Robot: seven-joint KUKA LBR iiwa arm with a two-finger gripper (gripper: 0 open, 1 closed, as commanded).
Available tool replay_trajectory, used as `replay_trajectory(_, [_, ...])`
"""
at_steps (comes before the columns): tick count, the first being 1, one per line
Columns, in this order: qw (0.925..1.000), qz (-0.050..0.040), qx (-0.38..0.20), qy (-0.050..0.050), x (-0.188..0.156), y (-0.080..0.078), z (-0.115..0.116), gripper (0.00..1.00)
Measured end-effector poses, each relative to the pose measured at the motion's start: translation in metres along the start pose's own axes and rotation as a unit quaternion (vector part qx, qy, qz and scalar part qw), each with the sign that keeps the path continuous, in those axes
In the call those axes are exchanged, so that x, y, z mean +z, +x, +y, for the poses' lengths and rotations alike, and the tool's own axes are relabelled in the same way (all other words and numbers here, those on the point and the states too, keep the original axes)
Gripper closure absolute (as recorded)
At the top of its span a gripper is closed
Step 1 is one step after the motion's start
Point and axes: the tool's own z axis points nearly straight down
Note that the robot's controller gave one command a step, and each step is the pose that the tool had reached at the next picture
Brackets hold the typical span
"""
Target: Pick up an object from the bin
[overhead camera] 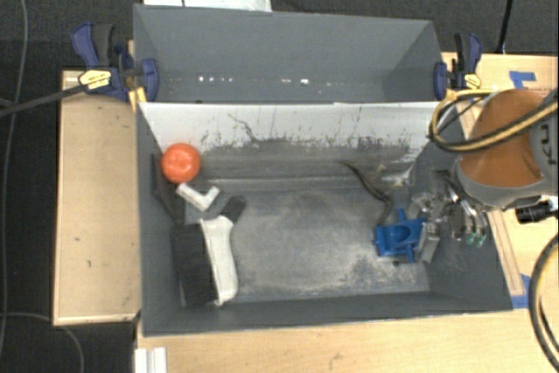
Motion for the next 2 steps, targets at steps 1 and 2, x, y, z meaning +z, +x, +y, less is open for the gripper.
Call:
replay_trajectory(1, [1.0, -0.0008, 0.0, 0.0, -0.0001, 0.0003, -0.0001, 1.0])
replay_trajectory(2, [1.0, -0.0012, 0.0, 0.0, -0.0051, 0.0017, -0.0001, 1.0])
